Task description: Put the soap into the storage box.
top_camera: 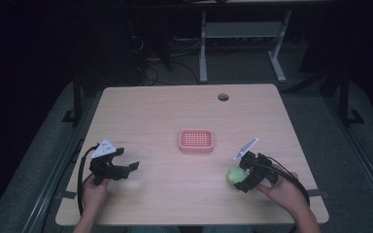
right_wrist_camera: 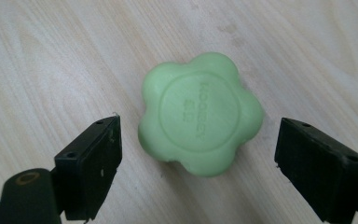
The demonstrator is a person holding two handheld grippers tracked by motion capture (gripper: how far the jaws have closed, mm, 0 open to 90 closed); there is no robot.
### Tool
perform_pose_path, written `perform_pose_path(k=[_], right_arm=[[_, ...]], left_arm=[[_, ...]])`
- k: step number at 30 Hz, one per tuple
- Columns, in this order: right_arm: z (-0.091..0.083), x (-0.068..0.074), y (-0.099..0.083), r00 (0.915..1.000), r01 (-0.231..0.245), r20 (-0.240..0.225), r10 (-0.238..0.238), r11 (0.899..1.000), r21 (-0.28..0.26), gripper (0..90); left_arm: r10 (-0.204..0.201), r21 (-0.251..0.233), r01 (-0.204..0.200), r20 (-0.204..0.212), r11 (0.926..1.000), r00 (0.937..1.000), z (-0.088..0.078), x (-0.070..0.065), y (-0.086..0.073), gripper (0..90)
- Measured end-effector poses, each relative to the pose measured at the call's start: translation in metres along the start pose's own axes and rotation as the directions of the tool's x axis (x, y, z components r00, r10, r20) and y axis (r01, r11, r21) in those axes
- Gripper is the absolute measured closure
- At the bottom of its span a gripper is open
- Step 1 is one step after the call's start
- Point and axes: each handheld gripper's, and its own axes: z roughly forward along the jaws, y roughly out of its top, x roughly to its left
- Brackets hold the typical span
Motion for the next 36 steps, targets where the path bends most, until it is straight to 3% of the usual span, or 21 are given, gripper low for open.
perform_pose_path(k=[6, 16, 36], right_arm=[[0.009, 0.001, 0.009, 0.9998, 0.021, 0.007, -0.021, 0.998, 0.052, 14.6], [0.02, -0.002, 0.016, 0.9998, 0.003, 0.021, -0.006, 0.994, 0.108, 15.3], [0.025, 0.003, 0.024, 0.9994, 0.018, 0.027, -0.022, 0.987, 0.16, 24.8]], left_arm=[[0.005, -0.003, -0.005, 0.002, 1.0, 1.0, 0.0, 0.0, 0.0, 14.4], [0.006, -0.006, -0.006, -0.001, 1.0, 1.0, 0.0, 0.001, 0.001, 14.4], [-0.012, -0.011, 0.012, 0.002, 0.9999, 0.9999, 0.001, 0.001, 0.001, 14.4]])
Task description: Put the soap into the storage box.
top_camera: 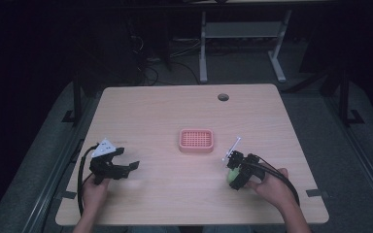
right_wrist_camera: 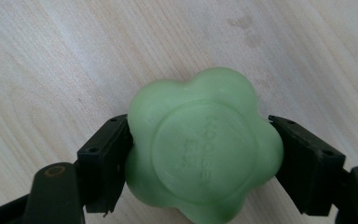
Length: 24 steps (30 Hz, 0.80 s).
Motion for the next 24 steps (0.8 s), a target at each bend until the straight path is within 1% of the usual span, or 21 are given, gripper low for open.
perform_pose_path(k=[5, 7, 11, 18, 22, 24], right_arm=[[-0.001, -0.0007, 0.0008, 1.0, 0.0, -0.008, 0.0, 1.0, 0.004, 25.1], [-0.0051, -0.0006, 0.0019, 0.9999, 0.002, -0.016, -0.002, 1.0, -0.004, 25.3], [-0.0087, -0.0004, 0.0047, 0.9998, 0.019, -0.011, -0.019, 1.0, 0.006, 25.5], [-0.0092, -0.0003, 0.0057, 0.9996, 0.021, -0.018, -0.021, 1.0, 0.008, 25.7], [-0.0066, -0.0012, 0.0049, 0.9998, 0.018, -0.011, -0.018, 0.999, 0.028, 25.7], [-0.0044, -0.002, 0.0046, 0.9999, 0.009, -0.009, -0.008, 0.999, 0.037, 25.6]], left_arm=[[-0.004, -0.005, 0.004, -0.001, 1.0, 1.0, -0.0003, 0.0001, 0.0, 14.4], [-0.006, -0.008, 0.006, -0.002, 1.0, 1.0, -0.0006, 0.0004, 0.0001, 14.4], [-0.005, -0.009, 0.005, -0.002, 0.9999, 1.0, -0.0009, 0.0004, 0.0002, 14.4], [-0.005, -0.01, 0.005, -0.002, 0.9999, 1.0, -0.001, 0.0009, 0.0001, 14.4], [-0.007, -0.011, 0.006, -0.002, 0.9999, 1.0, -0.0009, 0.0008, 0.0003, 14.4], [-0.009, -0.013, 0.009, -0.003, 0.9999, 1.0, -0.0006, 0.0002, 0.0004, 14.4]])
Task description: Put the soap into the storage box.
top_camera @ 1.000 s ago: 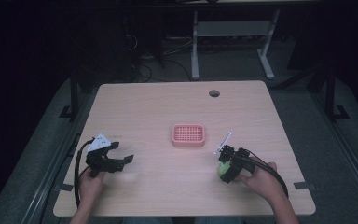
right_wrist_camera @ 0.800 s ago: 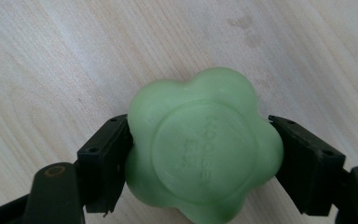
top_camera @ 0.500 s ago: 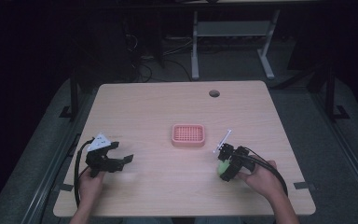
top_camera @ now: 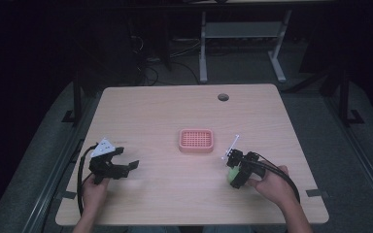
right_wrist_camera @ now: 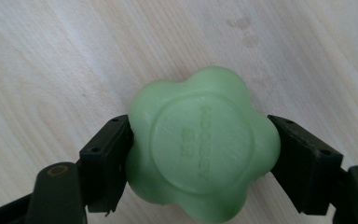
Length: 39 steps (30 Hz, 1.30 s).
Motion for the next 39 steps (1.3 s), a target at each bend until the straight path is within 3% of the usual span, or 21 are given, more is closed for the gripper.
perform_pose_path(k=[1, 22, 33, 39], right_arm=[[0.003, 0.0, 0.0, 1.0, 0.002, 0.005, -0.002, 1.0, 0.02, 25.6], [0.009, 0.0, 0.007, 0.9999, 0.01, 0.01, -0.011, 0.998, 0.066, 25.3], [0.007, 0.001, 0.008, 0.9995, 0.03, 0.012, -0.031, 0.998, 0.063, 25.8], [-0.006, 0.0, 0.014, 0.9991, 0.035, 0.022, -0.036, 0.999, 0.041, 25.9]], left_arm=[[0.0, -0.001, 0.0, 0.0, 1.0, 1.0, 0.0, 0.0, 0.0, 14.4], [0.0, 0.001, 0.0, 0.0, 1.0, 1.0, 0.0, 0.0, 0.0, 14.4], [-0.005, 0.004, 0.005, -0.004, 1.0, 1.0, 0.0, 0.001, 0.0, 14.3], [-0.004, 0.004, 0.004, -0.005, 1.0, 1.0, 0.0, 0.001, 0.0, 14.4]])
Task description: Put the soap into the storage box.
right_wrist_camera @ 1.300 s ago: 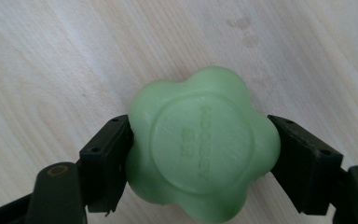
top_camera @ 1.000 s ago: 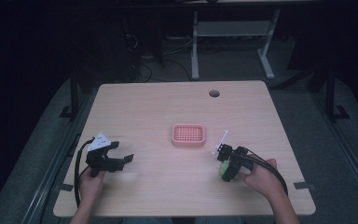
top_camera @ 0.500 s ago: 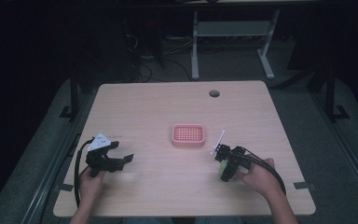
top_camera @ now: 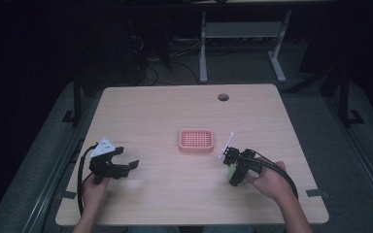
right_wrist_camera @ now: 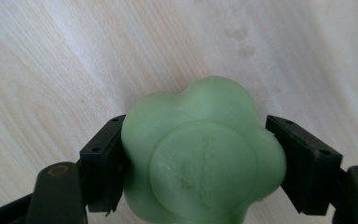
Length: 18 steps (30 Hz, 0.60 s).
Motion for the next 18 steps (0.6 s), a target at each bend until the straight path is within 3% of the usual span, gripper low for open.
perform_pose_path(k=[18], right_arm=[[-0.024, -0.021, 0.025, 0.9991, -0.019, -0.038, 0.017, 0.997, -0.078, 25.8]], left_arm=[[-0.003, -0.004, 0.003, -0.001, 1.0, 1.0, -0.001, 0.001, 0.0, 14.3]])
